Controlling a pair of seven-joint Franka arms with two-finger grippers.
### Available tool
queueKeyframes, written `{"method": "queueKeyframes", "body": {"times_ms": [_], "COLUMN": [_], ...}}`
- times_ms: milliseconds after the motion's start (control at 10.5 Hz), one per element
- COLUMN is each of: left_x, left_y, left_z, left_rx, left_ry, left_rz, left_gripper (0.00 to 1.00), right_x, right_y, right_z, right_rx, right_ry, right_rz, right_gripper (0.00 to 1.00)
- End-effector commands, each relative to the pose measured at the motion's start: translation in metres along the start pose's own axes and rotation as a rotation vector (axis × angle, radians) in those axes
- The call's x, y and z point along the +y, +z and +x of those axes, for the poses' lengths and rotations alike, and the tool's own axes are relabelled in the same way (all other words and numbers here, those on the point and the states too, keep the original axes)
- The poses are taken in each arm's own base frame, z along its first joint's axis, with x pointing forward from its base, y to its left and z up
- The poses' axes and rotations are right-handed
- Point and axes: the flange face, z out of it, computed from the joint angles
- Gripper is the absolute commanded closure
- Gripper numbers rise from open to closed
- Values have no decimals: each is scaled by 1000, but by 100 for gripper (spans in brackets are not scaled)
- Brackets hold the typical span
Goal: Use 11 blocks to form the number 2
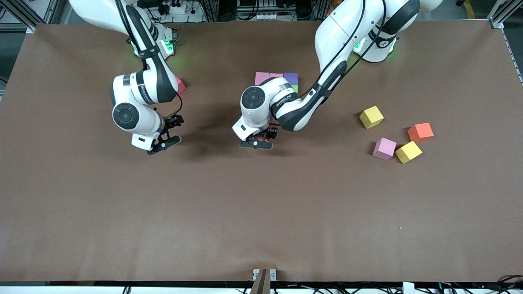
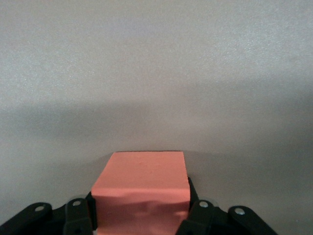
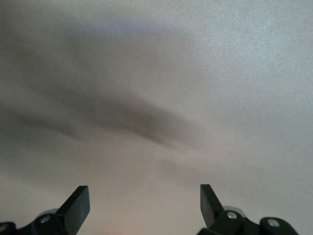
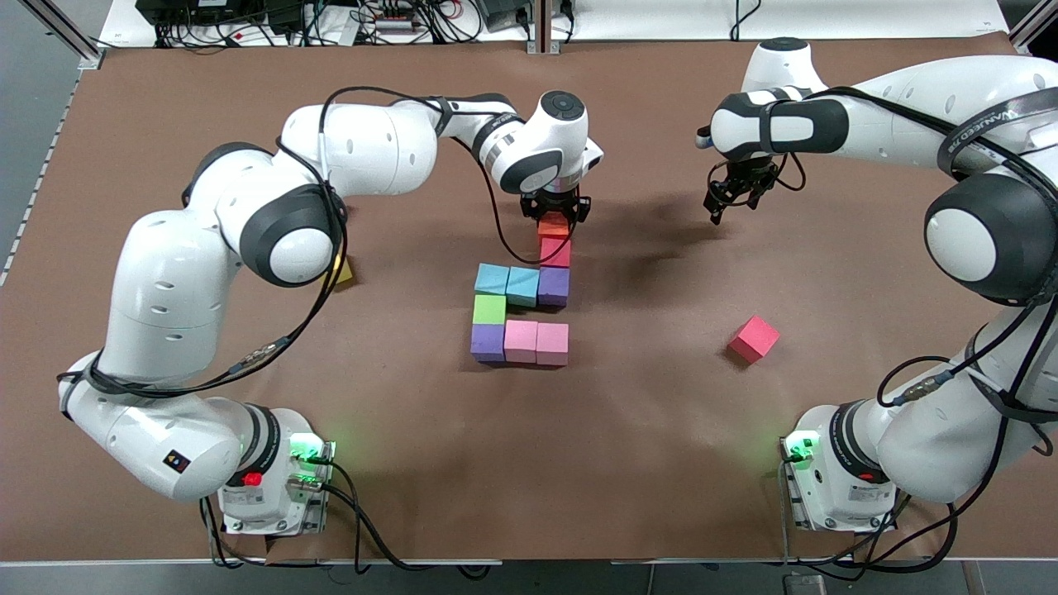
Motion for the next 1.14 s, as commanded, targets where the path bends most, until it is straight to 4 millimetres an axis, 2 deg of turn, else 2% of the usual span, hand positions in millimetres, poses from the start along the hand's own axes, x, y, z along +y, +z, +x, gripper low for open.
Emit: {"method": "queueKeyframes", "body": {"times_ms": [0,285,474,569,664,948,1043], "left_x": [3,4,5,5,6,6,6], "left_y": [-3,-3,0,3,7,7,7], "left_z": [5,6,4,2,1,1,1], "left_rx": [5,0,-2,-6,-12,-12,-12], "left_ry": [-19,-26,-25,-23,-22,-22,-25], "left_rz": [-6,-17,-16,-13,-10,-10,-10], "left_gripper": [75,75,74,71,71,70,39], "right_x": [0,-1,-2,-5,-9,-21,-31], "right_y": [-11,-5,19,27,32,65,79], "right_z": [-9,-21,-39,-50,-60,-93,-99], "right_rx": [-6,-86,-160,-177,-193,-224,-215], "right_ry": [-22,-79,-96,-110,-119,-135,-157], "right_rz": [5,33,50,44,48,59,42], "right_gripper": [0,0,0,0,0,0,0]}}
